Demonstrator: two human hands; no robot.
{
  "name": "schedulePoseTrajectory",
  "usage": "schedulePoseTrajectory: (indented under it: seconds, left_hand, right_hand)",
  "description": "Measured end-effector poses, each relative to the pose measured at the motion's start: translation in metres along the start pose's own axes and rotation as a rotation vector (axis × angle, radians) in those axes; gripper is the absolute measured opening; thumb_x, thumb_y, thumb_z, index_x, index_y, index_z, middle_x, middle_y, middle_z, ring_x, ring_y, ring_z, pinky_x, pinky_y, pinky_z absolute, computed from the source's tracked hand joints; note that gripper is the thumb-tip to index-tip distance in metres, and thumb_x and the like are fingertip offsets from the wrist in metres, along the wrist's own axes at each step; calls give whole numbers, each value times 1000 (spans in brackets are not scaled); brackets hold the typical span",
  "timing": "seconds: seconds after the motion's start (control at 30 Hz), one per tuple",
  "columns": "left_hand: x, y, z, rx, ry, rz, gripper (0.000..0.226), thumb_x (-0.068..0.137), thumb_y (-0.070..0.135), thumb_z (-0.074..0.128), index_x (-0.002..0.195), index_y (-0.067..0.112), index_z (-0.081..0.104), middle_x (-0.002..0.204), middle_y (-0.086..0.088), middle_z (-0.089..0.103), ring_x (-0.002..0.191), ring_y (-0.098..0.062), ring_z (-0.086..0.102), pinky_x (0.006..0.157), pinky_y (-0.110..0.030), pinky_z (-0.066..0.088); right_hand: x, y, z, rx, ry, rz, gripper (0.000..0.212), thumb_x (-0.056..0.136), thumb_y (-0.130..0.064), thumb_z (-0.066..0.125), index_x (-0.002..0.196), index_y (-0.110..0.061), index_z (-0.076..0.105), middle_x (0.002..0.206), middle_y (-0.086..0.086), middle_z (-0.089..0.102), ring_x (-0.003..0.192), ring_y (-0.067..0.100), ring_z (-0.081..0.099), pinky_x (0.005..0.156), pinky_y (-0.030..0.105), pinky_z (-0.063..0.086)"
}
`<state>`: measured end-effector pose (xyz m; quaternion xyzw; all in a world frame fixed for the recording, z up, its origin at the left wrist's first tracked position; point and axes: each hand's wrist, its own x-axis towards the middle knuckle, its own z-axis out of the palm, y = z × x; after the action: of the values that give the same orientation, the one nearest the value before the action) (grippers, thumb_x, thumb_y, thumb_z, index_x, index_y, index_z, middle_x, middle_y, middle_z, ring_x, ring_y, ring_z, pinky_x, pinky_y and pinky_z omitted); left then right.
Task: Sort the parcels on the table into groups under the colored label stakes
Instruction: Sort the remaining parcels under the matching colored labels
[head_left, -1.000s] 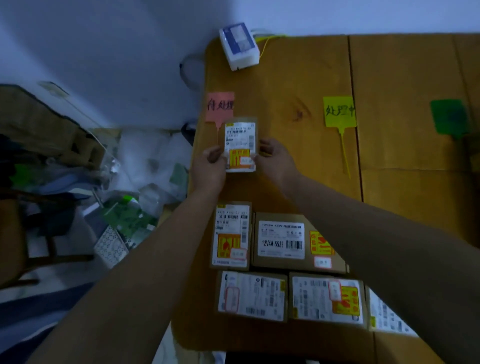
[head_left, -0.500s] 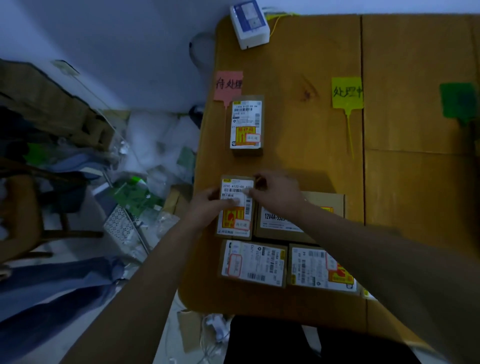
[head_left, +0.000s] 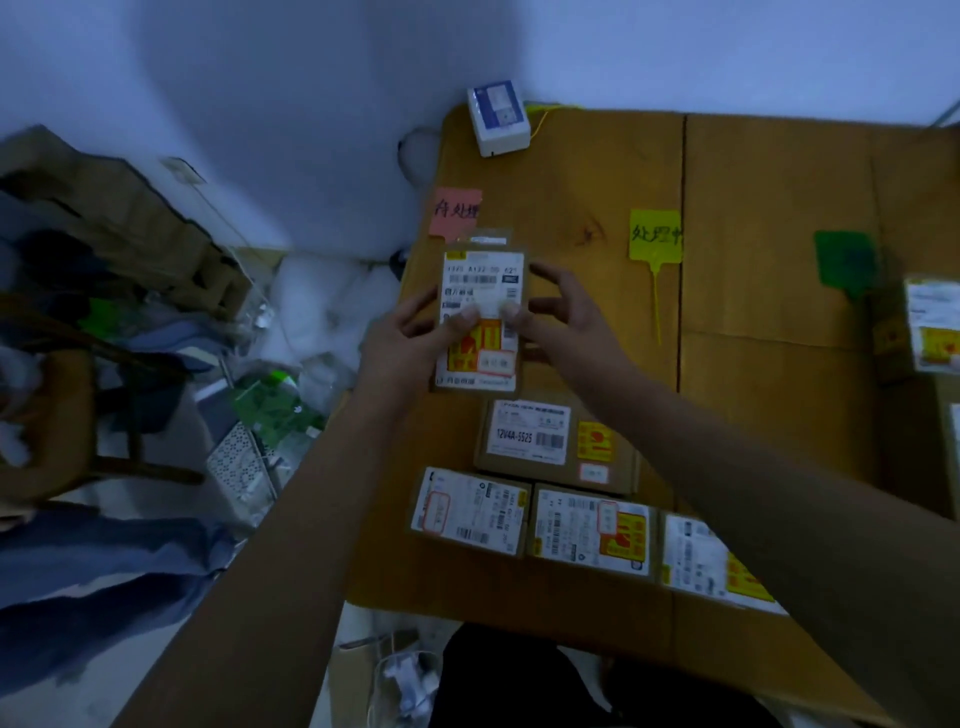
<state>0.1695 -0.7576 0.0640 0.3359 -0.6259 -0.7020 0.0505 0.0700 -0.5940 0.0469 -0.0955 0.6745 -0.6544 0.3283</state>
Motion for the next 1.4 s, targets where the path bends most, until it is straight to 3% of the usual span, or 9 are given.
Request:
schedulePoseTrajectory:
  seconds: [0.2,0.4,0.63,0.8,0.9,1.0,1.13,1.3,1.4]
  left_hand:
    - [-26,55,67,-113,-50,97,47,90,18,77,136,16,65,121,-9,76,106,-26,75,94,-47,60]
    - [-50,75,110,-85,-45,154,40,93,19,74,132,13,68,119,-7,76,108,-23,75,96,-46,59]
    - [-45,60,118,-64,-28,145,38,96,22,71,133,15,66,120,-5,76,108,-20,75,93,-42,61]
    - [-19,35,108,35,-24,105,39,99,25,65,137,14,64,122,-5,74,109,-19,74,93,-38,61]
    - [6,12,98,151,4,113,40,99,27,65,138,18,63,128,-3,71,112,-16,70,93,-36,60]
    - [34,-10,81,282,170,141,32,97,23,68,128,28,68,128,4,64,114,-10,63,83,-23,56]
    - [74,-27,50,379,314,137,38,95,11,67,128,28,67,130,2,65,119,-16,63,88,-24,53]
    - [114,-36,24,637,183,99,51,99,19,65,148,22,52,141,-2,57,133,-21,53,103,-28,37]
    - [135,-51,12,635,32,75,55,99,20,63,151,29,47,144,1,58,130,-19,56,103,-32,43]
  right_hand:
    - [-35,-65,-64,50,87,-100,65,96,-27,73,154,-25,44,133,10,68,116,26,72,92,48,63]
    - [-57,-91,-105,50,85,-166,61,98,-22,71,153,-25,45,132,8,68,110,18,75,83,35,64]
    - [-54,-69,-117,22,37,18,79,86,-39,82,154,-27,45,140,5,64,121,23,69,96,49,61]
    - [-42,-39,-104,28,112,83,65,88,-28,81,147,-21,54,127,5,70,112,22,74,86,40,65]
    - [-17,-19,-90,18,206,164,63,89,-31,80,145,-16,56,122,7,75,107,23,76,88,46,64]
    - [14,1,-73,-50,295,239,55,91,-30,78,141,-15,60,119,9,76,105,28,76,91,53,62]
    - [63,26,-54,-26,354,379,24,92,-22,77,114,-13,72,113,13,77,103,31,75,94,53,61]
    - [110,46,-39,-2,406,469,30,96,-13,73,124,-1,70,119,15,75,105,30,73,93,46,61]
    - [123,50,-33,-14,417,491,32,99,-14,69,128,-1,67,118,13,72,103,29,71,82,37,57]
